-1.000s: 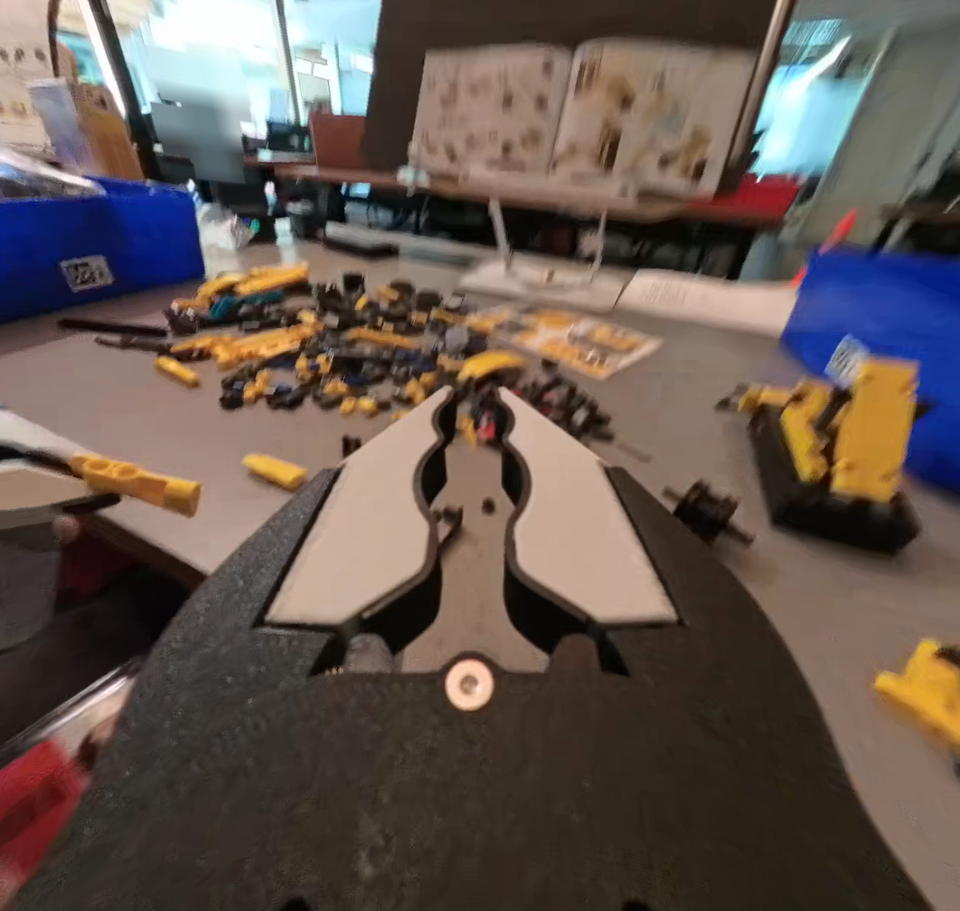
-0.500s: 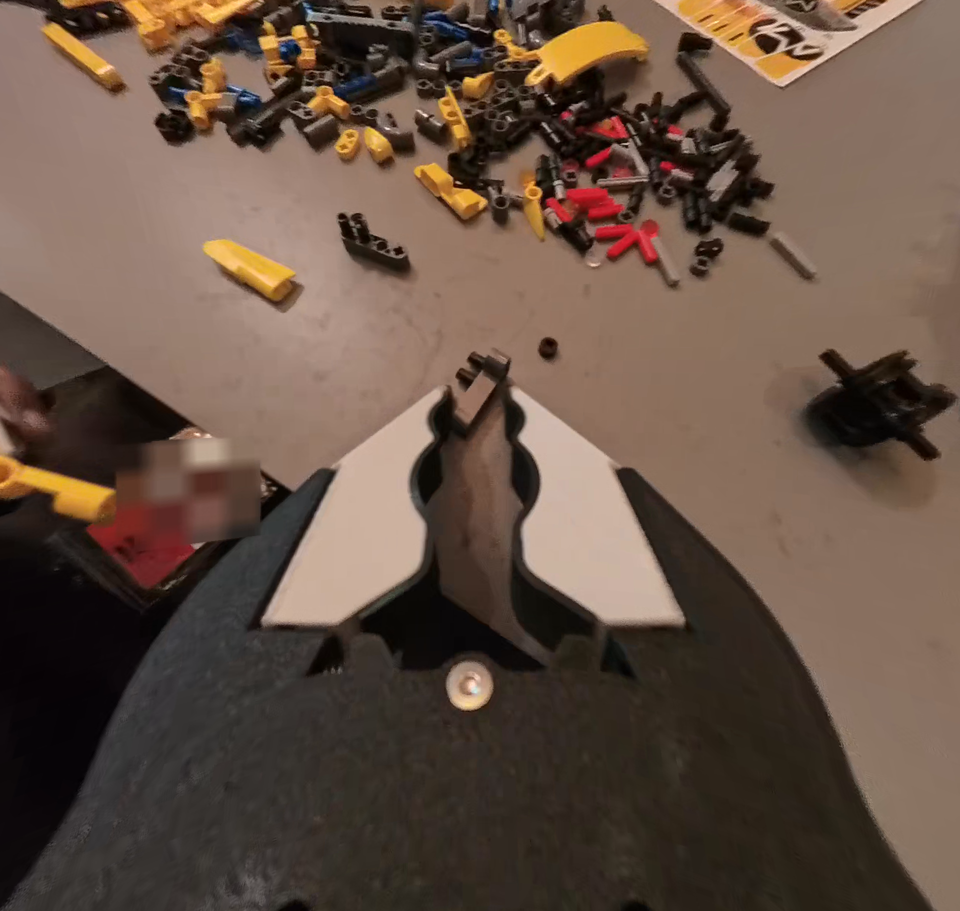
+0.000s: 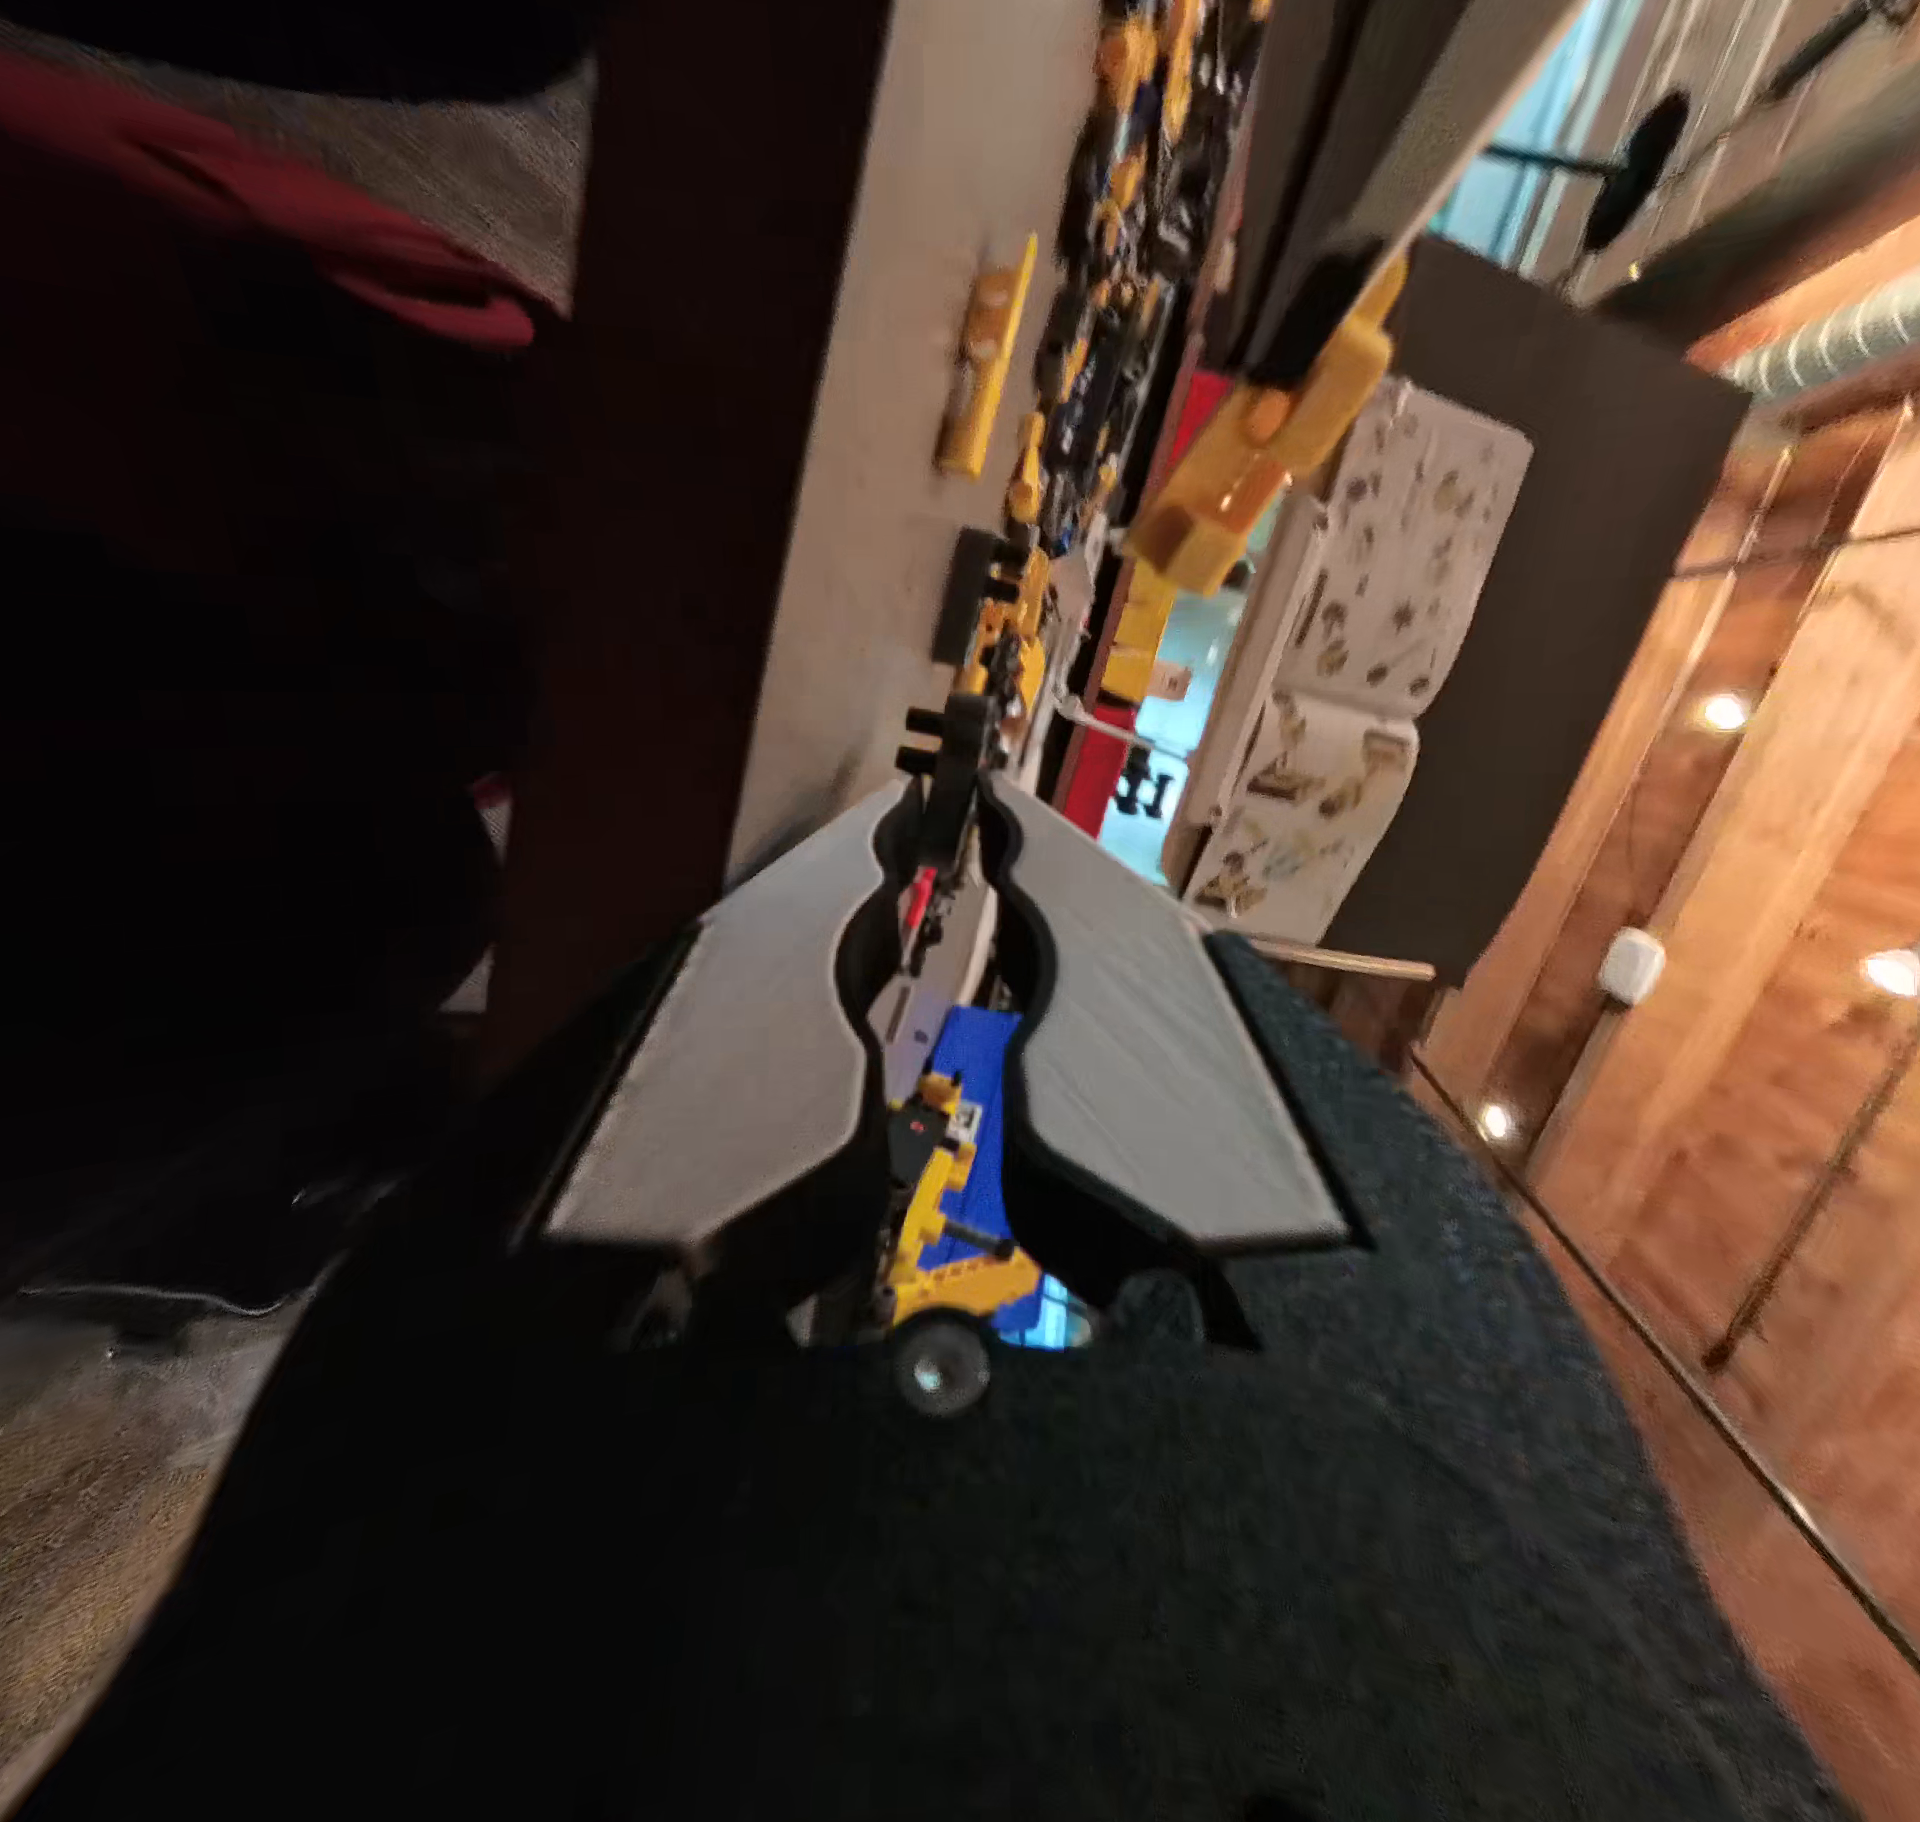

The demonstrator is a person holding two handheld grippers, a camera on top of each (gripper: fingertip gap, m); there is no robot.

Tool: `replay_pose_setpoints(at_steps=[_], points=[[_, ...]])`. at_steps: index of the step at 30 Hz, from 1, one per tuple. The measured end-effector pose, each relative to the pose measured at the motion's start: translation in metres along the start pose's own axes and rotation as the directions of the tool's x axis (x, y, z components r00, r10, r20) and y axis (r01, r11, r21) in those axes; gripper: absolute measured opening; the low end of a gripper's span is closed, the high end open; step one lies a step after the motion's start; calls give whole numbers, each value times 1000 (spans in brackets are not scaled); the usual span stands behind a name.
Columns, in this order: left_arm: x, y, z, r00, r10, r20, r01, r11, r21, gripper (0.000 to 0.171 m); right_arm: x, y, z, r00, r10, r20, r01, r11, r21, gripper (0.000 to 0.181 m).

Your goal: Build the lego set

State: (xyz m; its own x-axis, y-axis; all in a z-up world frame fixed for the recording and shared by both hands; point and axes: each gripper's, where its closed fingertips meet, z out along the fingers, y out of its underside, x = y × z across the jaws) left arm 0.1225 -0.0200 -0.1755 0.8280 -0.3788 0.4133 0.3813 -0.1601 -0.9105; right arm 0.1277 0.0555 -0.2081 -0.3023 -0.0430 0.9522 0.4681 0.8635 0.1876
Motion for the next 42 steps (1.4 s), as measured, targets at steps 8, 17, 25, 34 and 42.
replay_pose_setpoints(at_steps=[8, 17, 25, 34, 42], points=[[2, 8, -1, 1000, 17, 10, -17, 999, -28, 1, -11, -6, -14, 988, -105, 116, 91, 989, 117, 13], [2, 6, -10, 1000, 13, 27, -13, 1000, -14, 0, -9, 13, -35, 934, 254, 250, -273, 961, 45, 41], [6, 8, -11, 1000, -2, 16, 2, 1000, -14, 1, -17, 39, -43, 670, 699, 251, -711, 701, -54, 45], [11, 13, -7, 1000, 23, 7, -22, 999, -35, 1, -29, 46, -42, 282, 892, 353, -851, 403, -336, 41], [9, 11, -8, 1000, -16, -7, 16, 1000, -16, 1, -34, 57, -62, 383, 852, 356, -819, 492, -296, 42]])
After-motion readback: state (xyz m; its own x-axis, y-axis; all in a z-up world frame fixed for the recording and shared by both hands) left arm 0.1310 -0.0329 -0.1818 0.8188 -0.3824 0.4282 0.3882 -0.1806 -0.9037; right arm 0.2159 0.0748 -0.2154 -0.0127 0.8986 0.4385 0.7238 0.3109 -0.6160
